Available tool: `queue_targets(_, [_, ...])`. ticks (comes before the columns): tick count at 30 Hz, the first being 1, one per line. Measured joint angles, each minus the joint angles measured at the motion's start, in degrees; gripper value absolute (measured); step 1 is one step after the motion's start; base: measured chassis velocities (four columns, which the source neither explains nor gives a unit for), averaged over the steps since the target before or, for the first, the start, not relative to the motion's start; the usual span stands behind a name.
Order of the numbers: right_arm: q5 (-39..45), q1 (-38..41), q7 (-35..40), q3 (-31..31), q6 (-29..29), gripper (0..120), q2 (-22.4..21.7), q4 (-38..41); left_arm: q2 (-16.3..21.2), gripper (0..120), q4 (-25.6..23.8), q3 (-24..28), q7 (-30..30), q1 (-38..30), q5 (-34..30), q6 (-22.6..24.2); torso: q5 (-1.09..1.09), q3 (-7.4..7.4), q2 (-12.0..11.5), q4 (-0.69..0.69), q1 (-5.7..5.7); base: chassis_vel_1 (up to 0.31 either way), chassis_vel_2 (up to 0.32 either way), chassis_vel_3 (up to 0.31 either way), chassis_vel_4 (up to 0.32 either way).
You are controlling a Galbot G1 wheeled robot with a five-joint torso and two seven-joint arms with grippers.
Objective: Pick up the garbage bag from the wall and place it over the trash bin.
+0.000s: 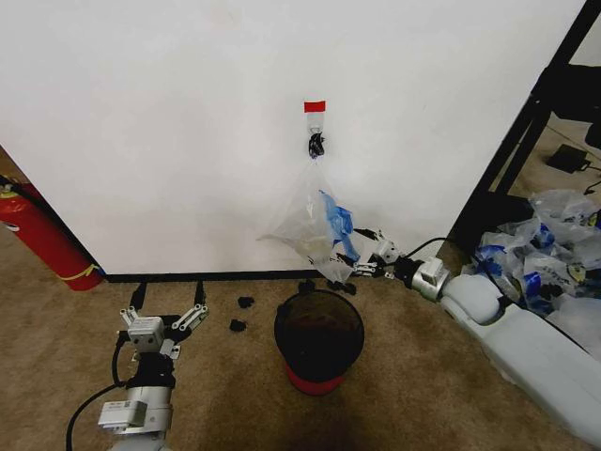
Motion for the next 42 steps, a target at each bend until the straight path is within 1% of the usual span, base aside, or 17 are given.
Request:
queue_targets(1, [-0.03, 0.21, -0.19, -0.39, -0.10, 94, 0.11, -0.48, -0.14, 100, 0.05, 0.05, 0.00, 0.00, 0.11, 0.00, 0.00, 0.00, 0.00, 0.00, 0.00, 0.000, 0.000, 0.000, 0.000])
queue_targets(4, [-0.04, 0.35, -0.56, -0.53, -0.12, 88, 0.22, -0.93, -0.28, 100, 0.07, 0.11, 0.00, 0.00, 0.24, 0.00, 0.00, 0.00, 0.00, 0.00, 0.00, 0.000, 0.000, 0.000, 0.000])
queue_targets(9, [0.34, 0.28, -1.08, -0.01, -0.12, 68, 0.33, -1.26, -0.54, 100, 0.08, 0.12, -0.01, 0.03, 0.43, -0.01, -0.01, 0.00, 0.00, 0.00, 0.00, 0.000, 0.000, 0.000, 0.000])
queue_targets(10, [0.56, 0.19, -1.08, 0.21, -0.12, 62, 0.29, -1.19, -0.62, 100, 0.07, 0.15, -0.01, 0.04, 0.48, -0.01, 0.00, 0.00, 0.00, 0.00, 0.00, 0.000, 0.000, 0.000, 0.000])
queue_targets(11, [0.56, 0.19, -1.08, 0.21, -0.12, 62, 0.29, -1.19, -0.62, 100, 0.07, 0.15, -0.01, 0.04, 0.48, -0.01, 0.00, 0.00, 0.00, 0.00, 0.00, 0.000, 0.000, 0.000, 0.000])
queue_targets(16, [1.99, -0.43, -0.30, 0.96, -0.25, 41, -0.16, -0.67, -0.91, 100, 0.10, 0.34, 0.00, 0.07, 0.84, -0.09, 0.00, 0.00, 0.00, 0.00, 0.00, 0.000, 0.000, 0.000, 0.000])
queue_targets(18, [2.15, -0.65, -0.09, 1.12, -0.40, 39, -0.28, -0.63, -0.92, 100, 0.09, 0.35, 0.00, 0.08, 0.87, -0.10, 0.00, 0.00, 0.00, 0.00, 0.00, 0.000, 0.000, 0.000, 0.000])
queue_targets(21, [2.62, -1.27, 0.49, 1.58, -1.01, 29, -0.58, -0.38, -0.92, 100, -0.03, 0.36, 0.00, 0.13, 0.92, -0.11, 0.00, 0.00, 0.00, 0.00, 0.00, 0.000, 0.000, 0.000, 0.000])
queue_targets(22, [3.16, -1.71, 1.06, 1.85, -1.66, 20, -0.79, -0.15, -0.88, 100, -0.15, 0.36, 0.00, 0.18, 0.94, -0.13, 0.00, 0.00, 0.00, 0.00, 0.00, 0.000, 0.000, 0.000, 0.000])
queue_targets(25, [4.40, -2.45, 2.07, 2.33, -3.01, 9, -1.05, 0.14, -0.84, 100, -0.34, 0.36, 0.00, 0.29, 0.96, -0.17, 0.00, 0.00, 0.00, 0.00, 0.00, 0.000, 0.000, 0.000, 0.000])
queue_targets(27, [5.01, -2.65, 2.27, 2.44, -3.28, 5, -1.12, 0.28, -0.81, 100, -0.38, 0.36, 0.00, 0.31, 0.96, -0.19, 0.00, 0.00, 0.00, 0.00, 0.00, 0.000, 0.000, 0.000, 0.000])
queue_targets(29, [8.63, -3.46, 3.38, 2.71, -4.05, 0, -1.37, 1.06, -0.49, 100, -0.55, 0.37, 0.00, 0.31, 0.97, -0.23, 0.00, 0.00, 0.00, 0.00, 0.00, 0.000, 0.000, 0.000, 0.000])
queue_targets(32, [15.88, -5.09, 4.75, 3.62, -3.88, 0, -1.50, 2.37, 0.63, 100, -1.30, 0.57, 0.48, -0.04, 0.66, -0.43, -0.01, 0.00, 0.00, 0.01, 0.00, 0.000, 0.000, 0.000, 0.000])
queue_targets(34, [25.35, -6.25, 4.46, 4.19, -0.56, 0, -1.46, 3.11, 2.68, 100, -2.83, 1.04, 3.94, -1.33, 0.05, -1.44, -0.01, 0.00, 0.00, 0.01, 0.00, 0.000, 0.000, 0.000, 0.000])
queue_targets(35, [25.35, -6.25, 4.46, 4.19, -0.56, 0, -1.46, 3.11, 2.68, 100, -2.83, 1.04, 3.94, -1.33, 0.05, -1.44, -0.01, 0.00, 0.00, 0.01, 0.00, 0.000, 0.000, 0.000, 0.000])
queue_targets(39, [38.83, -7.72, 2.05, 4.81, 4.13, 0, -1.16, 4.57, 7.98, 100, -4.42, 3.03, 12.46, -7.67, -0.38, -1.02, -0.01, -0.01, 0.00, 0.00, -0.01, 0.000, 0.000, 0.000, 0.000])
queue_targets(42, [42.41, -8.69, -0.79, 5.50, 5.55, 0, -0.97, 4.66, 13.39, 100, -3.23, 5.50, 17.65, -14.84, 0.28, 0.79, 0.00, 0.00, 0.00, -0.02, -0.01, 0.000, 0.000, 0.000, 0.000])
